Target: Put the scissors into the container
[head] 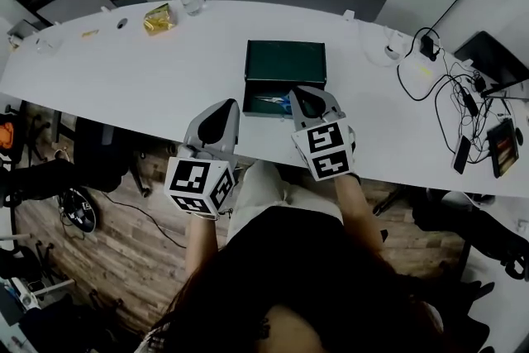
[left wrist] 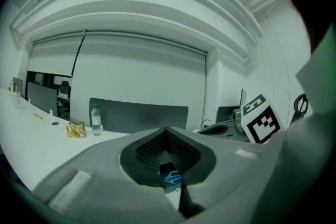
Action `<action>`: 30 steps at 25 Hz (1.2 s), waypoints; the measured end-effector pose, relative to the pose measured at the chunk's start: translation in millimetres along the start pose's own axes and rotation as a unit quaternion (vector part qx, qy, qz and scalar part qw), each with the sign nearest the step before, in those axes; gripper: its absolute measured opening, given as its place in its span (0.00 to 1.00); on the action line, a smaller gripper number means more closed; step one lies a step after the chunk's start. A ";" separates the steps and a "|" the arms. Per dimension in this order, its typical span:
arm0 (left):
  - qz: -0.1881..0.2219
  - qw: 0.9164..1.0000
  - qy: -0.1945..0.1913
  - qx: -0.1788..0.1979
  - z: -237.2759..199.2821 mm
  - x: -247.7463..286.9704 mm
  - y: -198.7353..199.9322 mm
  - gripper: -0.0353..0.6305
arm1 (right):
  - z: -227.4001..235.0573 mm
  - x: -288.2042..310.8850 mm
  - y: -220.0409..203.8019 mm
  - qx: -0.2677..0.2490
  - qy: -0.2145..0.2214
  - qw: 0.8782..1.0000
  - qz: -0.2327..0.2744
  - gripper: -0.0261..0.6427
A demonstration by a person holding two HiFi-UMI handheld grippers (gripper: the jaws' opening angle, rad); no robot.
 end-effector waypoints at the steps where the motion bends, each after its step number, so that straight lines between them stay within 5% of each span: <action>1: 0.002 1.000 -0.002 0.002 -0.7 -0.1 1.7 0.07 | -1.9 -1.6 3.4 0.001 -0.003 1.000 0.007 0.05; 18: 0.005 0.999 -0.048 0.006 -8.2 -53.3 28.2 0.07 | -59.5 -57.6 43.4 0.010 -0.086 0.995 0.044 0.05; 30: 0.010 0.998 -0.066 0.003 20.7 -111.7 31.7 0.07 | -110.4 -126.3 54.1 0.011 -0.101 0.993 0.067 0.05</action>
Point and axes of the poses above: the fingertips, and each gripper's own axes: x forward along the fingers, z to its right, y out of its top, the point moved 9 cm from there along -x, backward along the fingers, and after that the axes turned 12 degrees about z, right-handed, at the moved point
